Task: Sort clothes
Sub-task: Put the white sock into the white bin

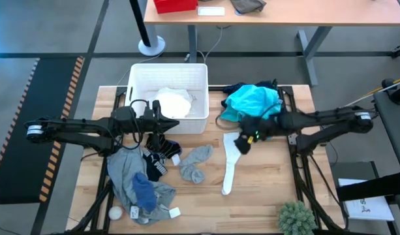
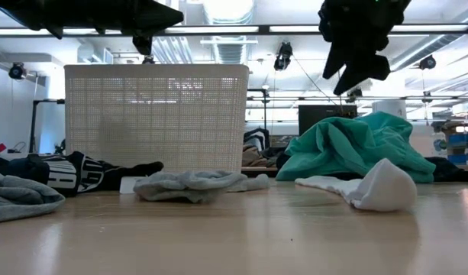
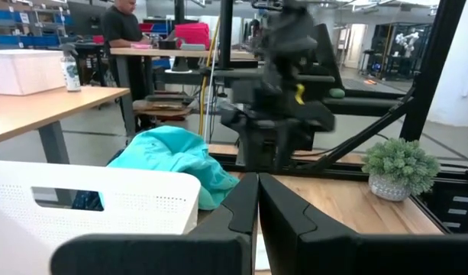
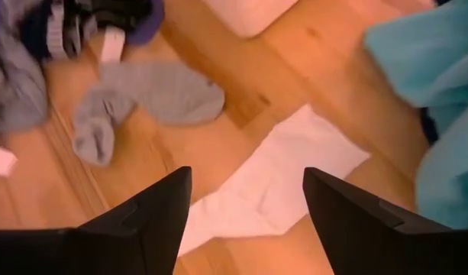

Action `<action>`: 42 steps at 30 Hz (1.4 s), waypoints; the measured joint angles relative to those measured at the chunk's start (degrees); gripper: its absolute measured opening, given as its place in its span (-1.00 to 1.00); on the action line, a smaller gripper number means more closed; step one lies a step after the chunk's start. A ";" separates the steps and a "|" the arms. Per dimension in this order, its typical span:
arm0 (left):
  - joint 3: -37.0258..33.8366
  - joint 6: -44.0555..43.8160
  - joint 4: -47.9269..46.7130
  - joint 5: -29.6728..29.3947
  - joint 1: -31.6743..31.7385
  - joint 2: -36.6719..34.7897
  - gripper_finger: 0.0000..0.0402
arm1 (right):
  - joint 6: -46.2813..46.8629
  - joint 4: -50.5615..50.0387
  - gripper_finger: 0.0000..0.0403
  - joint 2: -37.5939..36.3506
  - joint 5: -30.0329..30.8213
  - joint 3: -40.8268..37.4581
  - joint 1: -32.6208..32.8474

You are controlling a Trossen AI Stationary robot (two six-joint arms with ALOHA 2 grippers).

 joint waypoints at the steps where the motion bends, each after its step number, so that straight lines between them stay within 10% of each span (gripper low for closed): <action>1: 0.00 0.03 -0.08 0.00 0.00 0.00 -1.00 | -0.02 -0.02 0.14 0.92 0.61 0.08 1.23; 14: 0.00 -1.15 -1.57 0.00 0.00 0.00 -1.00 | -9.23 0.19 0.06 14.72 -3.24 0.99 6.32; 32: 0.02 -2.06 -1.91 0.02 0.00 0.00 -1.00 | -16.10 5.86 0.58 31.91 -7.33 1.65 6.31; 42: 0.02 -2.49 -2.17 0.02 0.00 0.00 -1.00 | -17.03 6.46 0.21 32.90 -6.99 1.57 6.23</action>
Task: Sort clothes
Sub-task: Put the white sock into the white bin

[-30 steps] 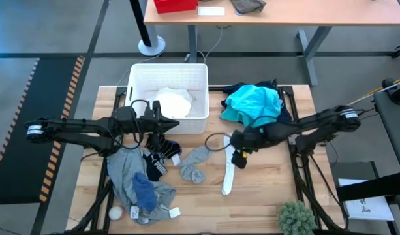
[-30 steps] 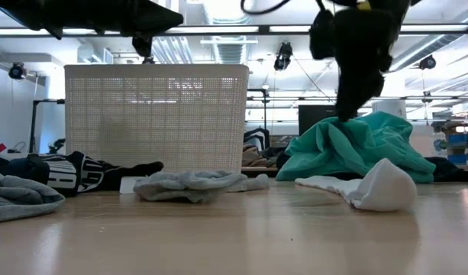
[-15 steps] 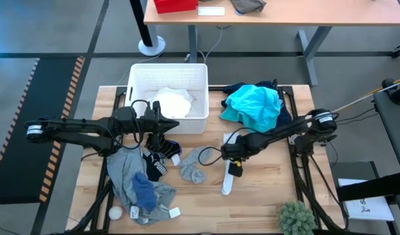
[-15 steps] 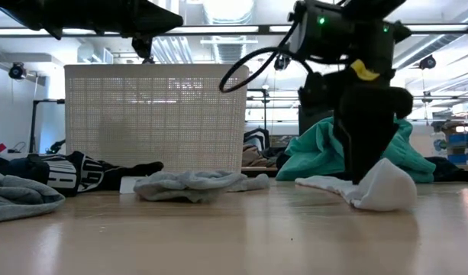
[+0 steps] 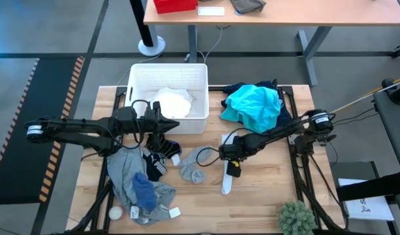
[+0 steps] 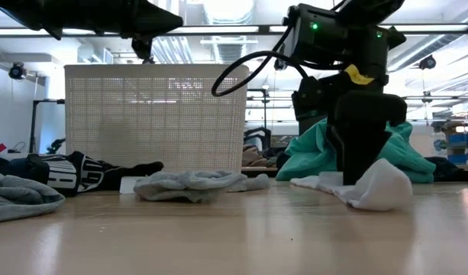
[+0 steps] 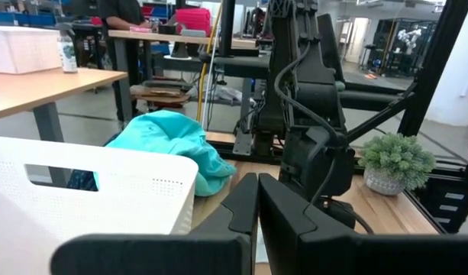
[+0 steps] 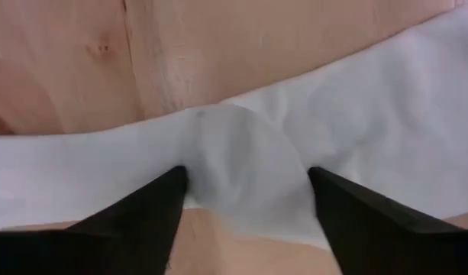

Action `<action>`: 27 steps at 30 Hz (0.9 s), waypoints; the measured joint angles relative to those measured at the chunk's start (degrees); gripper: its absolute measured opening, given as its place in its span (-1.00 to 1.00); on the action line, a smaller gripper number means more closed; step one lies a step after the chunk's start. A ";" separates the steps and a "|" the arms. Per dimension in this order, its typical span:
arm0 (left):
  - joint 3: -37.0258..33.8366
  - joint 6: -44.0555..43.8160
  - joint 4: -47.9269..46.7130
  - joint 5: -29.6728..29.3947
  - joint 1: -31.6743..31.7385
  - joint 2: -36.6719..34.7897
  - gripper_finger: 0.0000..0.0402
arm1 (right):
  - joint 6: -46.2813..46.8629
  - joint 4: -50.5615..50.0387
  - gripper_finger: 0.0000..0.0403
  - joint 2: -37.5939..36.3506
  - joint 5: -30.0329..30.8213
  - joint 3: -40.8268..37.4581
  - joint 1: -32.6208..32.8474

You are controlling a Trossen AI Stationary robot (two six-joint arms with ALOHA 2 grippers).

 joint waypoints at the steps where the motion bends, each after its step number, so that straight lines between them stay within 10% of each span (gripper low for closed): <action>1: 0.00 -0.12 0.01 0.00 0.00 0.00 -1.00 | 0.00 0.01 0.11 -0.06 -0.14 0.01 0.02; 12: 0.00 -0.38 0.11 0.00 0.00 0.00 -1.00 | -4.36 -1.37 -0.93 -2.59 -5.76 2.05 0.06; 27: 0.00 0.07 0.28 -0.02 -0.15 0.00 -1.00 | -11.35 -11.29 -0.98 -4.14 -5.43 12.26 0.04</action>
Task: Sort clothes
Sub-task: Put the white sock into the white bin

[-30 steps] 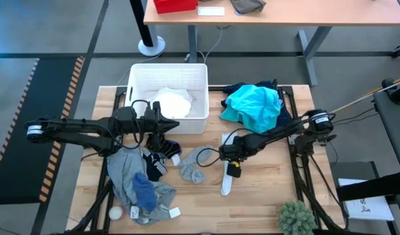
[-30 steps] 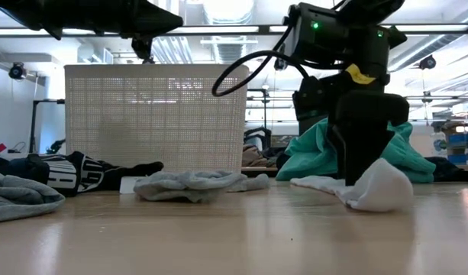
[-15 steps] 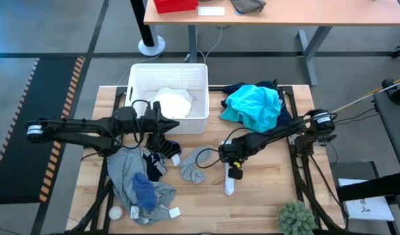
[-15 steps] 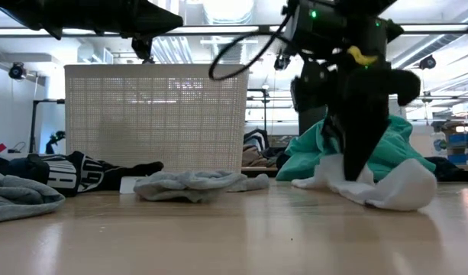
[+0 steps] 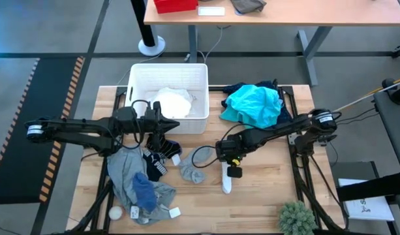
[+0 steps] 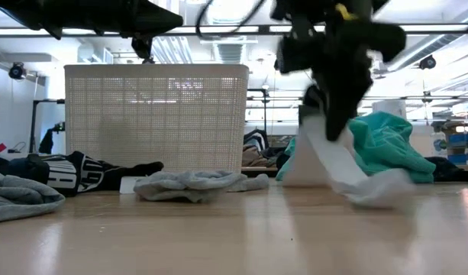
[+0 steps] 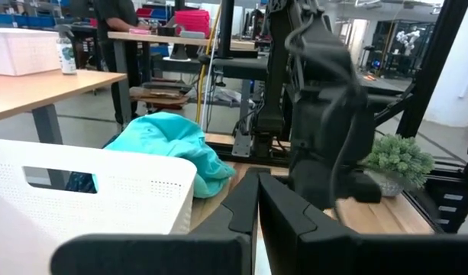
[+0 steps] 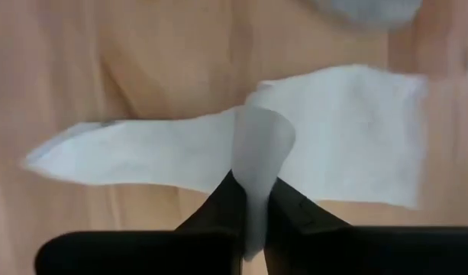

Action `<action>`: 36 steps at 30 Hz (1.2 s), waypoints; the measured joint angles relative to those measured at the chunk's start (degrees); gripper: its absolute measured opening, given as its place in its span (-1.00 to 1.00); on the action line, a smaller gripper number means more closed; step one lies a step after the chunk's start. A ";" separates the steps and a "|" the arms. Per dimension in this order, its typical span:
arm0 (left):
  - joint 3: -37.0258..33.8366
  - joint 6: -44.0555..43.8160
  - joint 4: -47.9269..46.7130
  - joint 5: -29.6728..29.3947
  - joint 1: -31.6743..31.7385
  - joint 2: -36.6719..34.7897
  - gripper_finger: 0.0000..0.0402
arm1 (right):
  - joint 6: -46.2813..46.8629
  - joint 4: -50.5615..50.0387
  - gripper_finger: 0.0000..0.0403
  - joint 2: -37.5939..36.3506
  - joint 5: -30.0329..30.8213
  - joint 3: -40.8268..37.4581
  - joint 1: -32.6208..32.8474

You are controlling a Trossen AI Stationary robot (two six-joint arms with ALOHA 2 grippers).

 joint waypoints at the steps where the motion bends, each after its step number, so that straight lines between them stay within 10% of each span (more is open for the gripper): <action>1: 0.00 0.01 -0.02 0.00 0.00 0.00 -1.00 | -1.01 -0.60 -0.98 -0.35 0.06 0.97 0.00; 15: 0.00 0.88 -0.28 0.00 0.00 0.00 -1.00 | -13.80 -1.87 -0.98 -10.94 5.56 11.26 -0.15; 36: -0.33 0.51 -0.02 -0.02 -0.04 0.02 -1.00 | -20.67 26.19 -0.98 -16.80 20.16 11.53 -9.93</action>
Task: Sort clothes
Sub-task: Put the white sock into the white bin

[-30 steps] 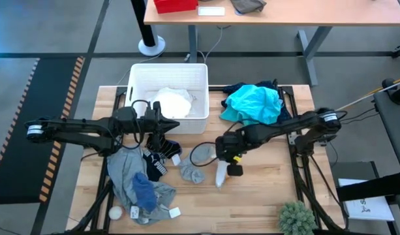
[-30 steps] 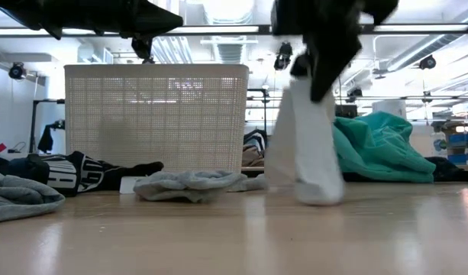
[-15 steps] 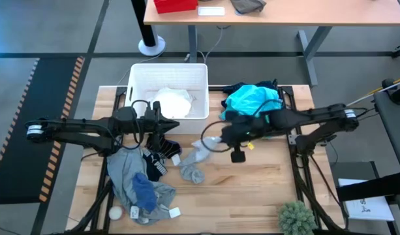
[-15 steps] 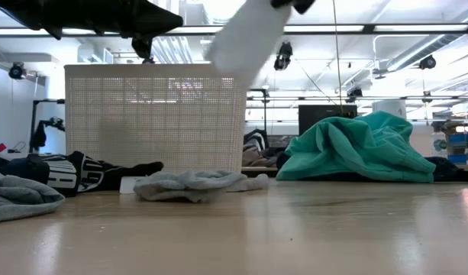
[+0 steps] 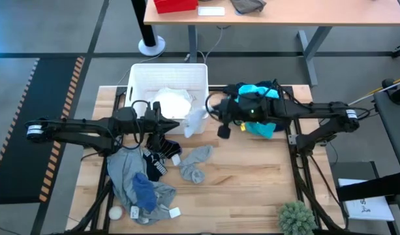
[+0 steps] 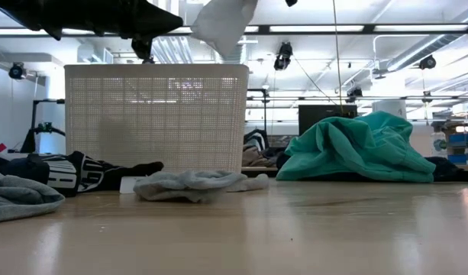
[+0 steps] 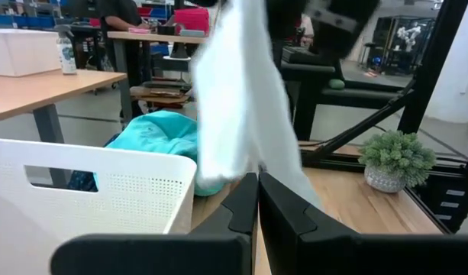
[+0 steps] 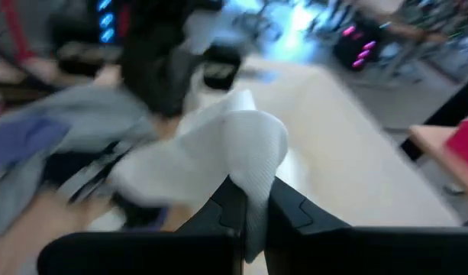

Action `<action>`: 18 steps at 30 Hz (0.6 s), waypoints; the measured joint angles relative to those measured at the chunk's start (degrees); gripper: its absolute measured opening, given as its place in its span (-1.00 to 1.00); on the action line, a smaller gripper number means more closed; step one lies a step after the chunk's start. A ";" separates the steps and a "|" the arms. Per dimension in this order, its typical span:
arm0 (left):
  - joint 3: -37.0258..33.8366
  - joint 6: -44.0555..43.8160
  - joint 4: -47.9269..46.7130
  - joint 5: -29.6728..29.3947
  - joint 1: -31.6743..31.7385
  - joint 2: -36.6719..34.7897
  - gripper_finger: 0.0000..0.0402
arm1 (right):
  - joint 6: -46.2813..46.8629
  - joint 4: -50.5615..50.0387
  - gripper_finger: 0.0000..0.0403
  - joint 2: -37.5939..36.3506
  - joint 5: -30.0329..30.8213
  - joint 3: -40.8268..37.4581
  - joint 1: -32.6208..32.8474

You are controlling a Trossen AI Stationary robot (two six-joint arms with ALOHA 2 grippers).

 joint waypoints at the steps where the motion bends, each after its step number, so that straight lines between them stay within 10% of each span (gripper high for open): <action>1: -0.16 -0.14 0.07 0.00 0.00 0.00 -1.00 | 0.02 1.64 -0.98 0.27 0.00 0.00 -0.76; 18: -3.41 -2.20 4.68 -0.02 0.00 0.02 -1.00 | 0.14 9.87 -0.99 12.94 -1.61 0.31 -12.86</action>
